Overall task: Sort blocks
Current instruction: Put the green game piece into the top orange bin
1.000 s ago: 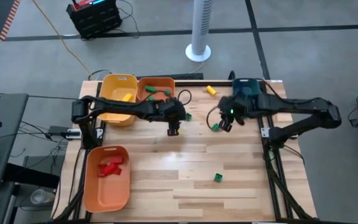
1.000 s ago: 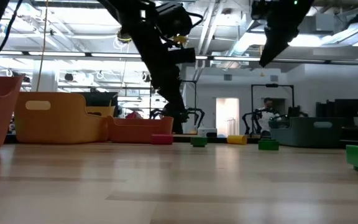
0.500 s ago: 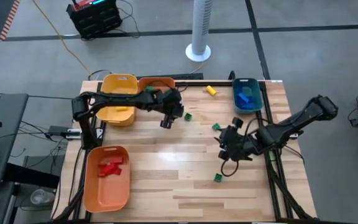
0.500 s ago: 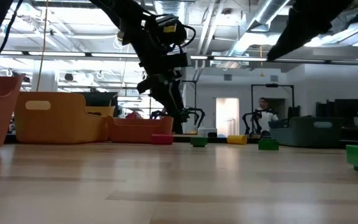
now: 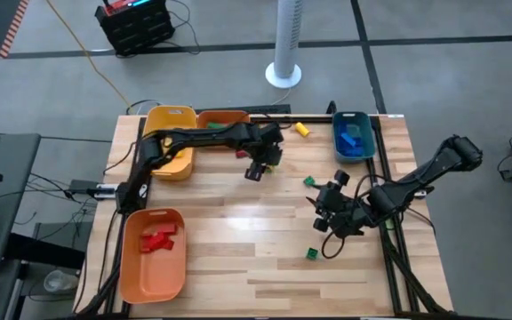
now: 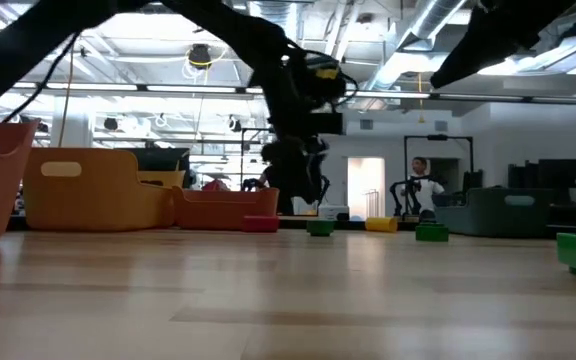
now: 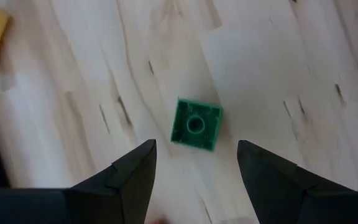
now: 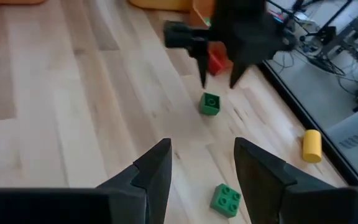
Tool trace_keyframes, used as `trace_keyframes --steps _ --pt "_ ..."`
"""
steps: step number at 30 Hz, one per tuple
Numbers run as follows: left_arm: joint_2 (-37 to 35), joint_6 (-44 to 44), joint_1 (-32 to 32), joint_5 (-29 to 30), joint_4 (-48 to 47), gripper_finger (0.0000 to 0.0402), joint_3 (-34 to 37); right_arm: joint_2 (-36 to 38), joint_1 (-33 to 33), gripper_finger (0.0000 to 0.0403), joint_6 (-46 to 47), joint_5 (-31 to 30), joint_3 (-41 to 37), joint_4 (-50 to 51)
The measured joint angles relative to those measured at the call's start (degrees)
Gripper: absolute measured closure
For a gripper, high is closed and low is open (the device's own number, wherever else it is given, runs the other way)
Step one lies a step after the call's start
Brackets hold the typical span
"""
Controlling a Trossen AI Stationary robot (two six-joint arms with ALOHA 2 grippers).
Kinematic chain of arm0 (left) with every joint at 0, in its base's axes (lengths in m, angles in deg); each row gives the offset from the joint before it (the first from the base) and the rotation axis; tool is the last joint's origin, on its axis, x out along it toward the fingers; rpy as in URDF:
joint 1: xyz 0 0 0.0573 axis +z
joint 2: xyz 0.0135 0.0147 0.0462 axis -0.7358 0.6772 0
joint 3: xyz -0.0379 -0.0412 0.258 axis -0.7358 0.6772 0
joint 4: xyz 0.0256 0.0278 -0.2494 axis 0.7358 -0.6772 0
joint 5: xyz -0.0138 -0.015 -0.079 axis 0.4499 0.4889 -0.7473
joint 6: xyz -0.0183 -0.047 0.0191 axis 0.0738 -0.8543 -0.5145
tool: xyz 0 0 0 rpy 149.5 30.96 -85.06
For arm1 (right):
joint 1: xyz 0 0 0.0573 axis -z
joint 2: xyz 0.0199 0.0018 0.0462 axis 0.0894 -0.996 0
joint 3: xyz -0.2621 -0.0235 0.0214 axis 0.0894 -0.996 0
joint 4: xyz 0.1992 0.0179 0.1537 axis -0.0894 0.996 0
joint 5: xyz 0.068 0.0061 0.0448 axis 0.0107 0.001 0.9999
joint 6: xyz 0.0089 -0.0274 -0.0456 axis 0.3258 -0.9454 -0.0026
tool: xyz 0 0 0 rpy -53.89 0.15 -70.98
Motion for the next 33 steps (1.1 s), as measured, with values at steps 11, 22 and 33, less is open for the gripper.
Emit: trace_keyframes --steps 11,22,33 --pt "8.41 0.82 -0.17 0.79 -3.72 0.0184 -6.15 -0.01 -2.72 0.0221 -0.02 -0.13 0.0 0.03" --pt "8.72 1.14 -1.73 3.66 -3.23 0.0194 -6.15 -0.01 -2.49 0.0221 -0.02 -0.16 0.0 0.0" --pt "8.72 -0.76 -3.21 11.21 -2.64 0.0281 -6.15 -0.01 -2.47 0.022 0.24 -0.07 0.0 -0.71"
